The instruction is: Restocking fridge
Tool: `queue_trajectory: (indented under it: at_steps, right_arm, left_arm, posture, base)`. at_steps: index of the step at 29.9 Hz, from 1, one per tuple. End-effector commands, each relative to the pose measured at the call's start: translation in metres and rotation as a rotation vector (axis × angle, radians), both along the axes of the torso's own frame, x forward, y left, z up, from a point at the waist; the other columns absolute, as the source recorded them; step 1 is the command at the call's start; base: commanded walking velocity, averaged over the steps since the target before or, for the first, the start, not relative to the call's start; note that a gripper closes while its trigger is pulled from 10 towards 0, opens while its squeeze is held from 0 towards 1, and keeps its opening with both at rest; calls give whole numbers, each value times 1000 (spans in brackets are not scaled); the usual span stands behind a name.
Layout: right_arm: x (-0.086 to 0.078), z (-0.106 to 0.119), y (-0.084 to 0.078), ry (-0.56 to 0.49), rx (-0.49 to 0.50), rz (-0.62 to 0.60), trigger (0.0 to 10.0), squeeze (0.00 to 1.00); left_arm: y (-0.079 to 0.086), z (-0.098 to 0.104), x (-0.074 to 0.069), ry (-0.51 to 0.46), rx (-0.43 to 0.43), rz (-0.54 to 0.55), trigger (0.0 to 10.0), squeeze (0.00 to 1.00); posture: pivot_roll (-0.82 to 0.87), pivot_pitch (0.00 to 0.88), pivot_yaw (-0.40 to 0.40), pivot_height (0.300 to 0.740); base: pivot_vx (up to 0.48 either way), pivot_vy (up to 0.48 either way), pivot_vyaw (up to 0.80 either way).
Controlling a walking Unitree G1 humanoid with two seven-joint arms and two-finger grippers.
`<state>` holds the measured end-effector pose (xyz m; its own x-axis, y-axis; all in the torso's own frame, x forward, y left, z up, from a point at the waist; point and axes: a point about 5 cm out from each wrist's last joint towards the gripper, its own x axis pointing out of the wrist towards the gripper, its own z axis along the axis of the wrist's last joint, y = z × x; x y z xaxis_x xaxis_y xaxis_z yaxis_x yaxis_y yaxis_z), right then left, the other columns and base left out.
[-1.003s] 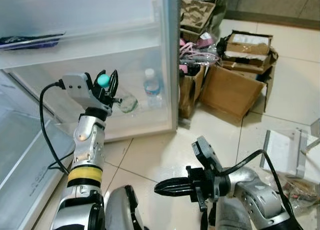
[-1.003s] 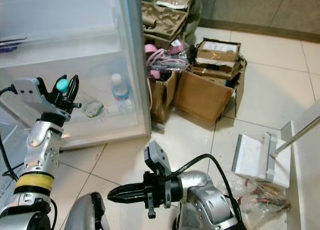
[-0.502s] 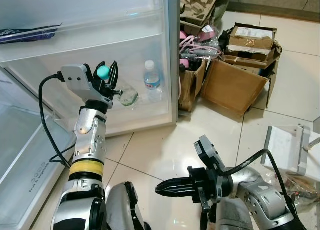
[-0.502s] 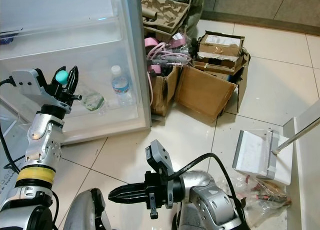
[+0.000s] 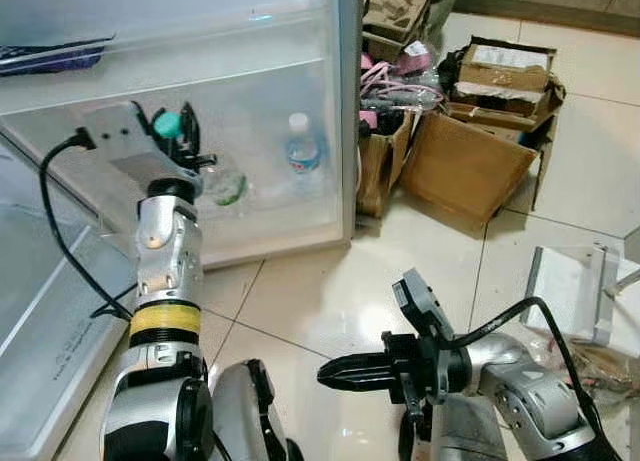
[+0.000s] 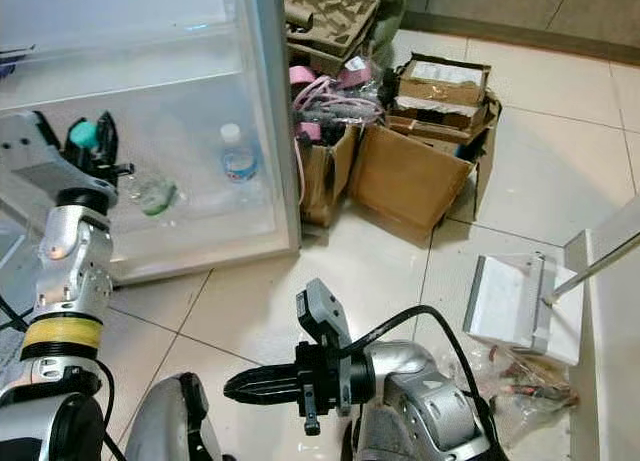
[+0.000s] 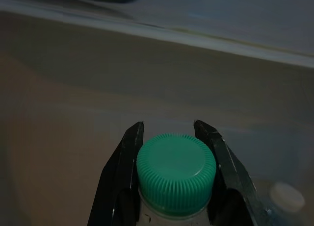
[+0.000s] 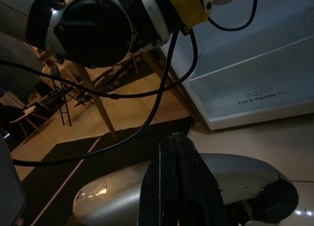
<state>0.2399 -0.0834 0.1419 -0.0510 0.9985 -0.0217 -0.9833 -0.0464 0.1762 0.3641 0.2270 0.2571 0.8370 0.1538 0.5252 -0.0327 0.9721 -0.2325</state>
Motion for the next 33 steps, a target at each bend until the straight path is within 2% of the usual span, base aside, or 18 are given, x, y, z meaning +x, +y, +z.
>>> queue_trajectory:
  at_steps: [1, 3, 6, 10, 13, 16, 20, 21, 22, 23, 28, 33]
  right_arm:
    - [-5, 0, 3, 9, 14, 20, 10000, 0]
    - [-6, 0, 1, 10, 12, 17, 10000, 0]
    - [-6, 0, 0, 11, 11, 13, 10000, 0]
    - [-6, 1, 0, 8, 11, 9, 10000, 0]
    - [-7, 0, -1, 9, 12, 5, 10000, 0]
    - [-7, 1, -1, 11, 14, 6, 10000, 0]
    - [-8, 2, 0, 14, 24, 3, 10000, 0]
    - [-8, 2, 0, 14, 24, 3, 10000, 0]
    - [-10, 2, 0, 17, 25, 3, 10000, 0]
    - [-10, 2, 0, 17, 25, 3, 10000, 0]
    - [-14, 1, 0, 31, 33, 4, 10000, 0]
    - [-17, 1, 0, 39, 33, 6, 10000, 0]
  left_arm:
    - [7, 7, -4, -32, -12, 21, 10000, 0]
    - [4, 14, -5, -63, -42, -3, 10000, 0]
    - [-2, 12, -3, -63, -71, -60, 10000, 0]
    - [-12, 10, -4, -87, -127, -195, 10000, 0]
    - [-25, 10, -5, -106, -128, -307, 10000, 0]
    - [-32, 9, -5, -109, -124, -359, 10000, 0]
    - [-48, 7, -9, -120, -7, -463, 10000, 0]
    - [-48, 7, -9, -120, -7, -463, 10000, 0]
    - [-52, 7, -9, -120, 57, -459, 10000, 0]
    - [-52, 7, -9, -120, 57, -459, 10000, 0]
    - [-56, 15, -7, -136, 178, -409, 10000, 0]
    - [-55, 23, -4, -164, 196, -364, 10000, 0]
  posture:
    - [-111, 393, 67, 490]
    - [-111, 393, 67, 490]
    - [-111, 397, 66, 490]
    - [-116, 402, 68, 490]
    - [-114, 405, 67, 490]
    - [-114, 407, 67, 490]
    - [-117, 416, 68, 490]
    - [-117, 416, 68, 490]
    - [-114, 428, 71, 490]
    - [-114, 428, 71, 490]
    - [-110, 448, 72, 490]
    - [-116, 460, 74, 490]
  base:
    - [0, 0, 0]
    - [0, 0, 0]
    - [0, 0, 0]
    - [0, 0, 0]
    - [0, 0, 0]
    - [0, 0, 0]
    - [0, 0, 0]
    - [0, 0, 0]
    - [0, 0, 0]
    - [0, 0, 0]
    - [0, 0, 0]
    - [0, 0, 0]
